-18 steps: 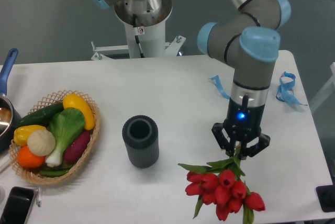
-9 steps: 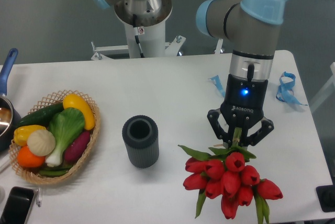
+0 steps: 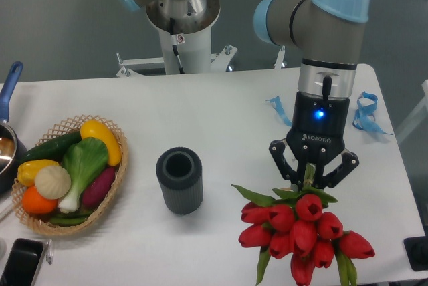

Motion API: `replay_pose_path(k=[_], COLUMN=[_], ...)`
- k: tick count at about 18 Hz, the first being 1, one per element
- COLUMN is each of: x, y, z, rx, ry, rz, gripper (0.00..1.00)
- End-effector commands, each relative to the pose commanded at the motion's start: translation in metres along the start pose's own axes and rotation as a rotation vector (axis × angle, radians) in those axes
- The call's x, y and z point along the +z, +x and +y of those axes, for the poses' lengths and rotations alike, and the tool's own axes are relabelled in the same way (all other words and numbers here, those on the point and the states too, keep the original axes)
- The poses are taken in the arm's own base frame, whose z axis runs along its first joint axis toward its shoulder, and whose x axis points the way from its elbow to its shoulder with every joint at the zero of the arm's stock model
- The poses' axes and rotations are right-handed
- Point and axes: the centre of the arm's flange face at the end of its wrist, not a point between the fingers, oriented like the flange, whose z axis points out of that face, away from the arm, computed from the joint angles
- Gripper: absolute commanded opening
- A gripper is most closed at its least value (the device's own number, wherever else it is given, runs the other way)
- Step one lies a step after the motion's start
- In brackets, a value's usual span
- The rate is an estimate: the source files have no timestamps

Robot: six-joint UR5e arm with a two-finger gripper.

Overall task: Pick up the flowers from the table
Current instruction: 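Lift the gripped red tulips up off the table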

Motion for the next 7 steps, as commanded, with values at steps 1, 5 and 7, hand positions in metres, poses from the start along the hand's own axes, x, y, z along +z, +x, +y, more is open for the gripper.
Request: replay_pose_path(k=[1, 5, 7], x=[0.0000, 0.0003, 0.0022], y=[0.0000, -0.0015, -0.0005], z=[0.0000, -0.0033, -0.0043], rx=[0.000, 0.005, 0.005], ry=[0.000, 0.005, 0.004], rz=[0.000, -0.003, 0.000], gripper=[0.20, 0.20, 0.20])
